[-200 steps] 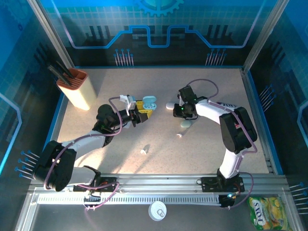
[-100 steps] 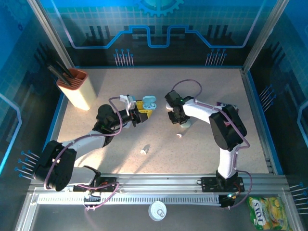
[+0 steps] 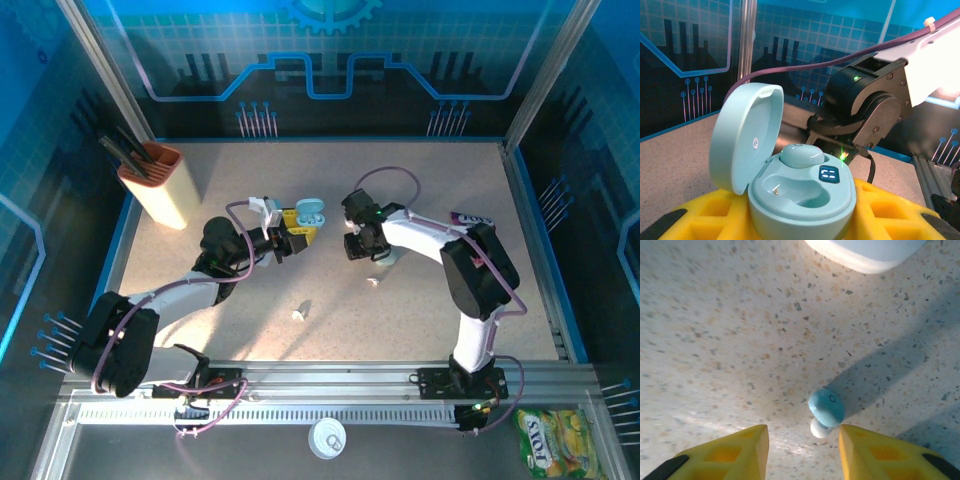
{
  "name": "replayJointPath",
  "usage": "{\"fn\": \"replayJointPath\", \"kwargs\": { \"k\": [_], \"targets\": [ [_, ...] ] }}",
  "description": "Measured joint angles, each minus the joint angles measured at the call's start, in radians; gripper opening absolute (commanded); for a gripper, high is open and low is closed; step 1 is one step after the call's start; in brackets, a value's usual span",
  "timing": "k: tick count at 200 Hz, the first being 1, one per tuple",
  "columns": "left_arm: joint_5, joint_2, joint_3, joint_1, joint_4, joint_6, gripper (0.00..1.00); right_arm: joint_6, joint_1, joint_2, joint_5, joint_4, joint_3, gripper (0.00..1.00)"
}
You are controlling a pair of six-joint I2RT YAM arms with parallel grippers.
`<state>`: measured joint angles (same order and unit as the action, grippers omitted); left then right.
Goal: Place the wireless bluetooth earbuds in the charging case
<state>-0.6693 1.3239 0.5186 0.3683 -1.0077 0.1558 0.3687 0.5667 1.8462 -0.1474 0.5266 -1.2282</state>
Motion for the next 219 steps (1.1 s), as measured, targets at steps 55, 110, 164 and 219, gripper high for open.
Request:
{"fn": "replayJointPath", "kwargs": {
  "k": [55, 110, 164, 219],
  "targets": [
    [0.000, -0.001, 0.000, 0.000, 0.001, 0.000, 0.39, 0.023, -0.139, -0.037, 0.233, -0.135, 0.069, 0.42],
    [0.003, -0.010, -0.013, 0.000, 0.016, -0.002, 0.39, 0.011, -0.180, 0.065, 0.367, -0.166, 0.061, 0.37],
    [0.004, -0.010, -0.013, 0.000, 0.027, -0.004, 0.39, -0.008, -0.195, 0.075, 0.420, -0.168, 0.051, 0.28],
    [0.004, -0.010, -0.013, 0.000, 0.031, -0.004, 0.39, -0.011, -0.195, 0.075, 0.448, -0.164, 0.051, 0.23]
  ]
}}
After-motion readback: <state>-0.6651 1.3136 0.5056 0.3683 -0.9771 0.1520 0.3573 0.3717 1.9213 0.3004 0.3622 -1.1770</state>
